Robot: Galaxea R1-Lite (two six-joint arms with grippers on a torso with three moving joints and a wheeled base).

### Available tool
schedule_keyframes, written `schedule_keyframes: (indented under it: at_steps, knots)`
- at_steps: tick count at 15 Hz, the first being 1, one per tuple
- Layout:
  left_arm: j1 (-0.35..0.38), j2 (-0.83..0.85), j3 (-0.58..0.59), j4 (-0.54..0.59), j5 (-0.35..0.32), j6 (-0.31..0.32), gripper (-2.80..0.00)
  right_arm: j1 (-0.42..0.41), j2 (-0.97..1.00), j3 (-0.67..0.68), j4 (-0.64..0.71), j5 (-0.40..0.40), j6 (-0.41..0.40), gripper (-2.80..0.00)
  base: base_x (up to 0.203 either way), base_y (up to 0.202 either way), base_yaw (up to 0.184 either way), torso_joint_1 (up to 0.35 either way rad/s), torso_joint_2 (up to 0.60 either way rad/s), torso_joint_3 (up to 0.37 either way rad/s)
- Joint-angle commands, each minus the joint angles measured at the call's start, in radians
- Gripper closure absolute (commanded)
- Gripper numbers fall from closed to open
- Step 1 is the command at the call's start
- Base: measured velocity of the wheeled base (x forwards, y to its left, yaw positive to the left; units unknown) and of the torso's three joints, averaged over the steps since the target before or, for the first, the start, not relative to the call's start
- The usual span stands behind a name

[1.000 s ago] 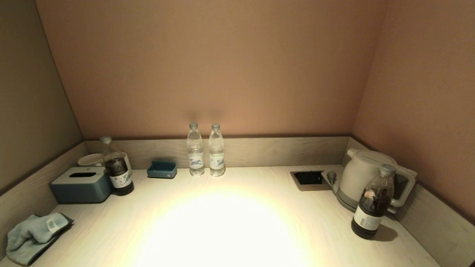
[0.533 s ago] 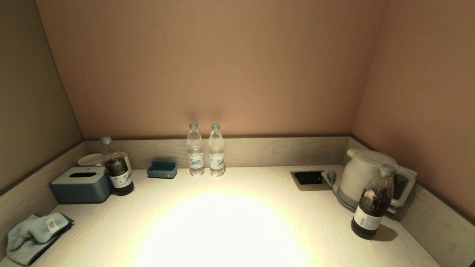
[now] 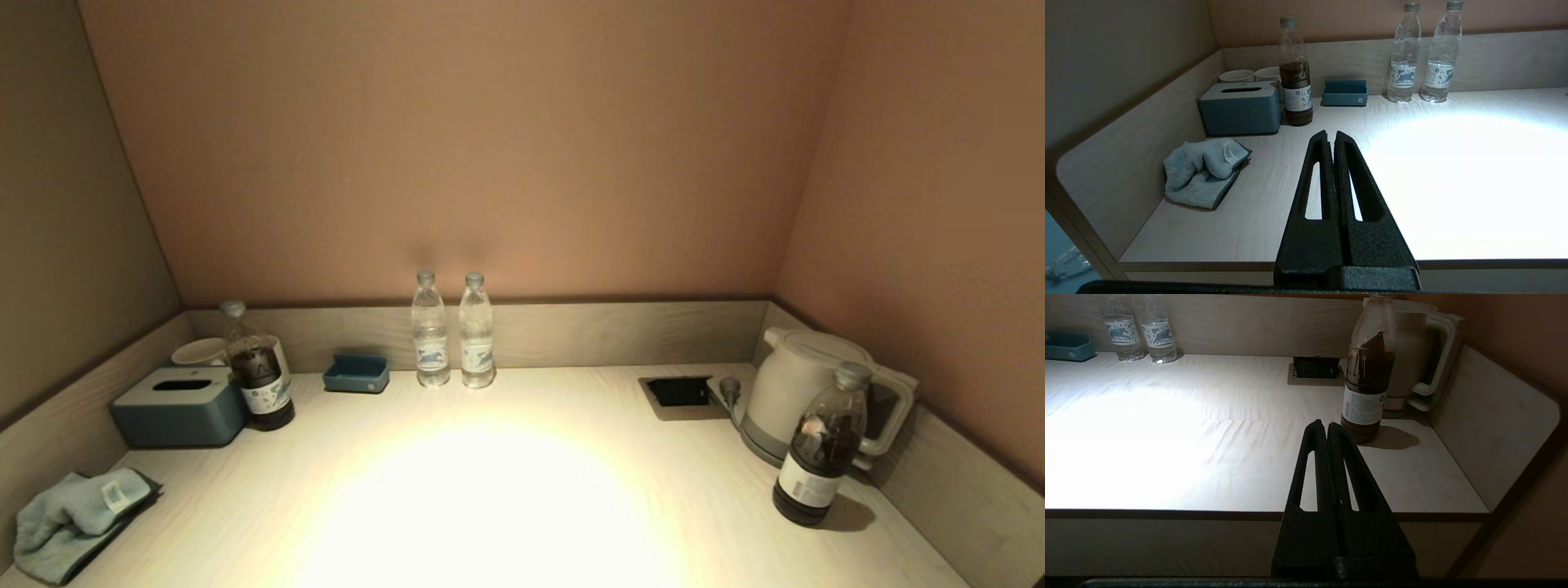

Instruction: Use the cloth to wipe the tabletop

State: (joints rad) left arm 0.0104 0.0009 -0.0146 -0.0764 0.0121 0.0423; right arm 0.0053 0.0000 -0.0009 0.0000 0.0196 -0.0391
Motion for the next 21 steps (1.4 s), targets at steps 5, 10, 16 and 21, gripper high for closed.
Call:
schedule_keyframes:
  at_steps: [5,10,16,21]
  knots:
    - [0.000,-0.001,0.015,0.024,-0.006,-0.009,0.00,0.001,0.000,-0.001,0.000,0.000,-0.001,0.00,0.000,0.000,0.000,0.000,0.00,0.000]
    - [0.000,-0.001,0.015,0.085,-0.015,-0.019,0.00,0.001,0.000,0.001,0.000,0.000,-0.001,0.00,0.000,0.000,0.000,0.000,0.00,0.000]
    - [0.000,-0.001,0.015,0.084,-0.009,-0.044,0.00,0.001,0.000,-0.001,0.000,0.000,-0.001,0.00,0.000,0.000,0.000,0.000,0.00,0.000]
    - [0.000,-0.001,0.015,0.084,-0.009,-0.044,0.00,0.001,0.000,0.001,0.000,0.000,-0.002,0.00,0.000,0.000,0.000,0.000,0.00,0.000]
